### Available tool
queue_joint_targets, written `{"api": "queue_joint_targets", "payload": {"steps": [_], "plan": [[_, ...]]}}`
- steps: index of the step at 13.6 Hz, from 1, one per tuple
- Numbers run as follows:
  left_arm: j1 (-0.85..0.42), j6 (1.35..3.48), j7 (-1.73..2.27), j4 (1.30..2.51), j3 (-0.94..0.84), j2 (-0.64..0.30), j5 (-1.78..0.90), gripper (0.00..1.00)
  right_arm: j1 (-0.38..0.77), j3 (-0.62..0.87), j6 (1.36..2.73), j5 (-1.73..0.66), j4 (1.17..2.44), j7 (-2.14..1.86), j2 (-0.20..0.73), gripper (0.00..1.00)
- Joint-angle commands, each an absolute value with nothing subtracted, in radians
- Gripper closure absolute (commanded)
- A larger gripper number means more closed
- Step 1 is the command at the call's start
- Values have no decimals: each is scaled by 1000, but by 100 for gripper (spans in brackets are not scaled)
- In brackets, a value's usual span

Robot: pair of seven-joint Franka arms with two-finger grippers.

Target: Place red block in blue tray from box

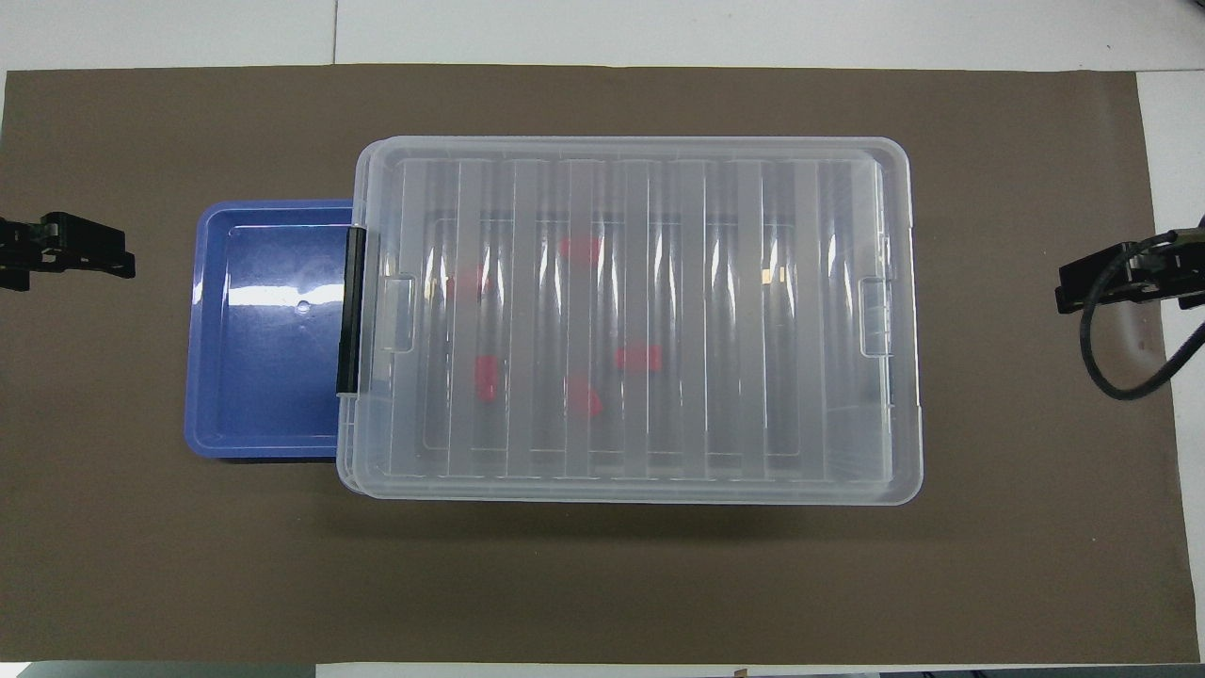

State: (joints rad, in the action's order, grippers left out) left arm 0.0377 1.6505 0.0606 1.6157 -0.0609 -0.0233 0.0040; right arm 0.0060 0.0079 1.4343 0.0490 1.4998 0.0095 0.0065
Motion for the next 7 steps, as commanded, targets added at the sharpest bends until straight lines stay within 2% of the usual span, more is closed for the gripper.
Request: {"api": "queue_joint_targets", "payload": {"steps": [1, 7], "plan": [[43, 1647, 58, 1643, -63, 5, 12, 0, -2, 12, 1427, 32, 1494, -5, 6, 0], [43, 1647, 58, 1643, -63, 5, 12, 0, -2, 61, 1492, 31, 1511, 78, 11, 0]]}}
